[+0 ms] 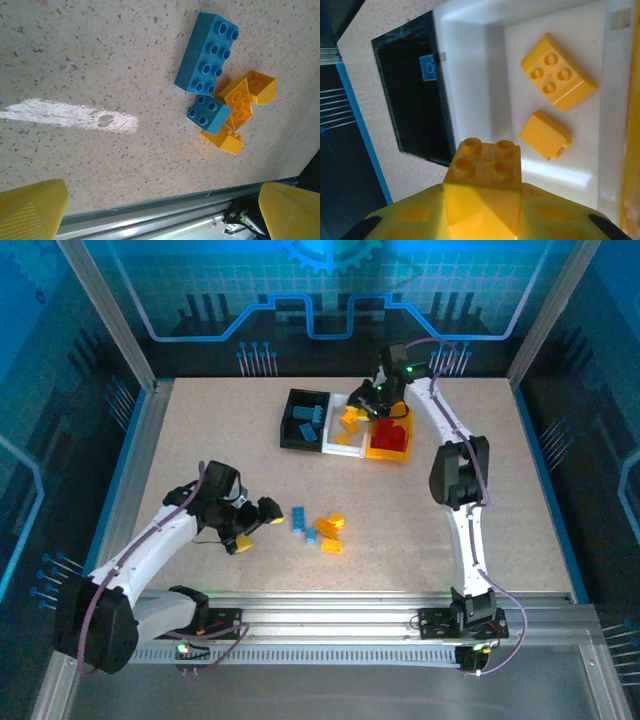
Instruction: Sort the legos into containers by color
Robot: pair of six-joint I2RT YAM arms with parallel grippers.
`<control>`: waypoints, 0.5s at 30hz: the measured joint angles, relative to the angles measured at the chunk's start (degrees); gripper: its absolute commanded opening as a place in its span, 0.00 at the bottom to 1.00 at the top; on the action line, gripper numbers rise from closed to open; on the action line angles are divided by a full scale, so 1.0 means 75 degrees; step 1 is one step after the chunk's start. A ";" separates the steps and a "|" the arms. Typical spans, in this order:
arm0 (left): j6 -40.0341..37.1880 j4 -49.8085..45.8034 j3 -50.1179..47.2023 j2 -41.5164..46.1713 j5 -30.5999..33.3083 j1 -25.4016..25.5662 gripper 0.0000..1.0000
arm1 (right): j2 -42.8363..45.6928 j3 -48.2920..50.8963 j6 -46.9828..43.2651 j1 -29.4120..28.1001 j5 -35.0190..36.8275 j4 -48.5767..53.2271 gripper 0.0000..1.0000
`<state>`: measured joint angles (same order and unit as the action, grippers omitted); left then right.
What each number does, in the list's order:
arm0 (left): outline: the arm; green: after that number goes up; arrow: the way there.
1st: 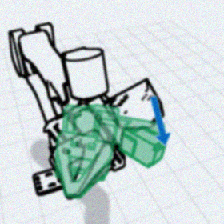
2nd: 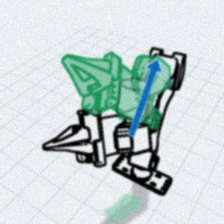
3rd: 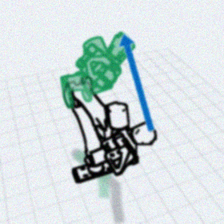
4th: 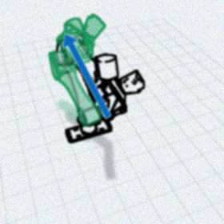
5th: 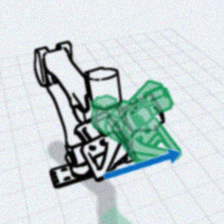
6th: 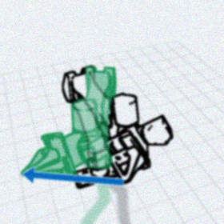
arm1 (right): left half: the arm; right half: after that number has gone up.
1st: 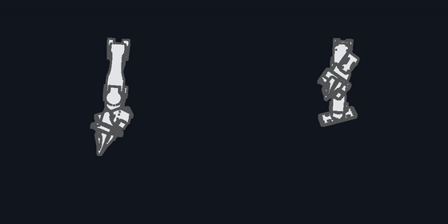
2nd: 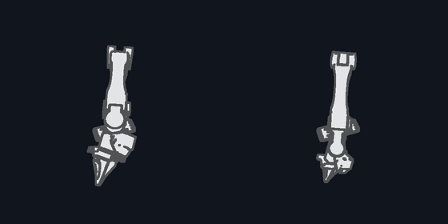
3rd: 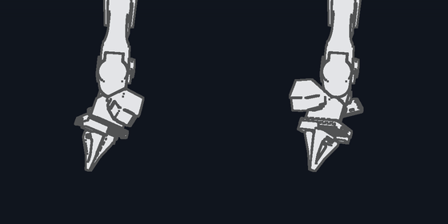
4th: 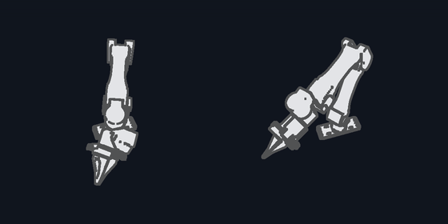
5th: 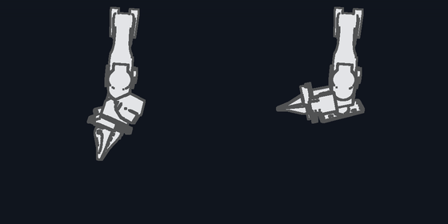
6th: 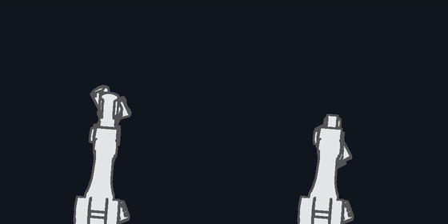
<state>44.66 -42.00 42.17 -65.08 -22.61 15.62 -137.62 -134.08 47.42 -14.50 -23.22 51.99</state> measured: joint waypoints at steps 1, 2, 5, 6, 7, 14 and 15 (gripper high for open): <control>0.0000 0.0032 0.0000 -0.0038 -0.0003 0.0000 0.99 | -0.0096 -0.0090 0.0050 0.0009 -0.0003 0.0006 0.37; 0.0000 0.0058 0.0000 -0.0087 -0.0009 0.0000 0.99 | -0.0192 -0.0189 0.0087 0.0023 0.0000 0.0009 0.39; 0.0000 0.0087 0.0003 -0.0178 -0.0029 0.0000 0.99 | -0.0318 -0.0297 0.0192 0.0044 -0.0003 0.0015 0.44; 0.0000 0.0099 0.0006 -0.0201 -0.0029 0.0000 0.99 | -0.0326 -0.0323 0.0219 0.0047 -0.0003 0.0035 0.46; 0.0000 0.0102 0.0012 -0.0216 -0.0029 0.0000 0.99 | -0.0326 -0.0326 0.0236 0.0050 -0.0006 0.0032 0.47; 0.0003 0.0108 0.0015 -0.0224 -0.0029 0.0003 0.99 | -0.0326 -0.0353 0.0224 0.0050 -0.0079 0.0041 0.49; 0.0006 0.0111 0.0015 -0.0224 -0.0029 0.0006 0.99 | -0.0326 -0.0356 0.0224 0.0050 -0.0111 0.0047 0.50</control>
<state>44.71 -41.17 42.28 -66.76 -22.83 15.66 -140.07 -136.75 49.10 -14.13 -24.05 52.34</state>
